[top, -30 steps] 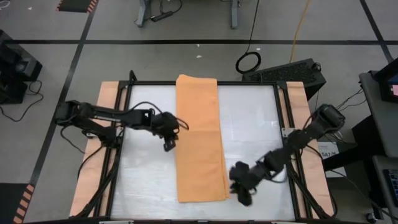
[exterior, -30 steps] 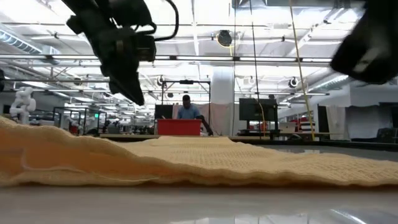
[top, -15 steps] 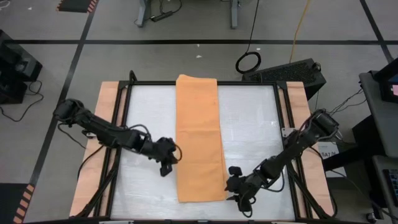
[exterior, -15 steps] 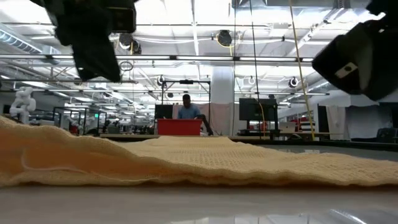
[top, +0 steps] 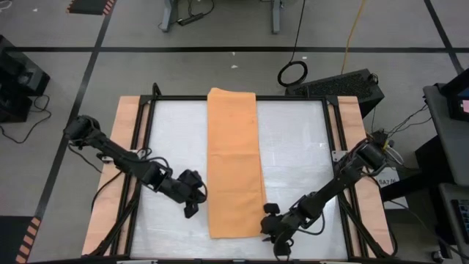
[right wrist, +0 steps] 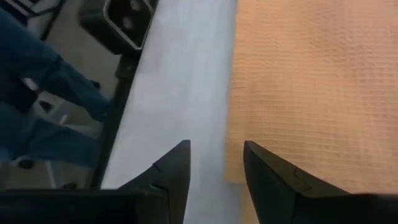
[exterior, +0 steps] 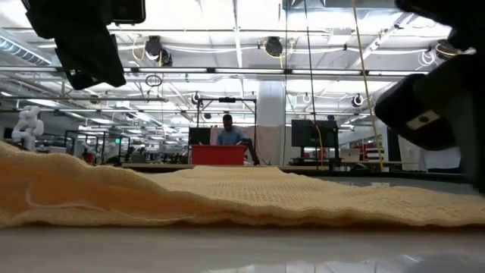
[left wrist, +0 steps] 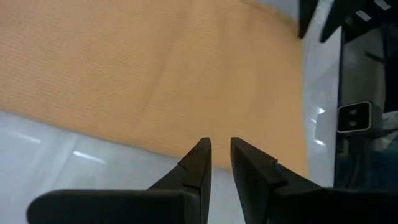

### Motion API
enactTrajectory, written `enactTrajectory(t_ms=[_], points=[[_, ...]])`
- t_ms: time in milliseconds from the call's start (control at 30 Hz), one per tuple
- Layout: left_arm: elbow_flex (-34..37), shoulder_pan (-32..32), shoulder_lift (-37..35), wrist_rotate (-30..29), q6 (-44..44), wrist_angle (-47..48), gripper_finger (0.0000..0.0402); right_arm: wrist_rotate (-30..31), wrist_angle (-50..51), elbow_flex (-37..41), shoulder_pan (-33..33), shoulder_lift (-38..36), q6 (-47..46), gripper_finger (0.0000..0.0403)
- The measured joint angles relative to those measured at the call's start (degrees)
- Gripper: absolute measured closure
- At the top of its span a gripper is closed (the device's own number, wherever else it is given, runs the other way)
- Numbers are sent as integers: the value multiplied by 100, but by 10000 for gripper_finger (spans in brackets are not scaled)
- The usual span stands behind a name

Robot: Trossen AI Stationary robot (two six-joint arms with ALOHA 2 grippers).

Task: Roll towel into tight, uniform cylinder
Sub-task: Roll the yellow towel

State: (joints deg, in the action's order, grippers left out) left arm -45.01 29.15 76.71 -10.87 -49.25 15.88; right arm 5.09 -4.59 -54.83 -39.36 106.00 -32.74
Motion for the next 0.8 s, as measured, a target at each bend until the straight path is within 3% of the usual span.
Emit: enactTrajectory(t_ms=[300,667,800], points=[[-2,242,-2,-300,4,-142,336,79,537,-302,31,150,110,278],[-2,245,-2,-318,55,81,336,237,883,-308,74,148,88,391],[-2,247,-2,-316,55,142,336,241,951,-386,86,135,33,395]])
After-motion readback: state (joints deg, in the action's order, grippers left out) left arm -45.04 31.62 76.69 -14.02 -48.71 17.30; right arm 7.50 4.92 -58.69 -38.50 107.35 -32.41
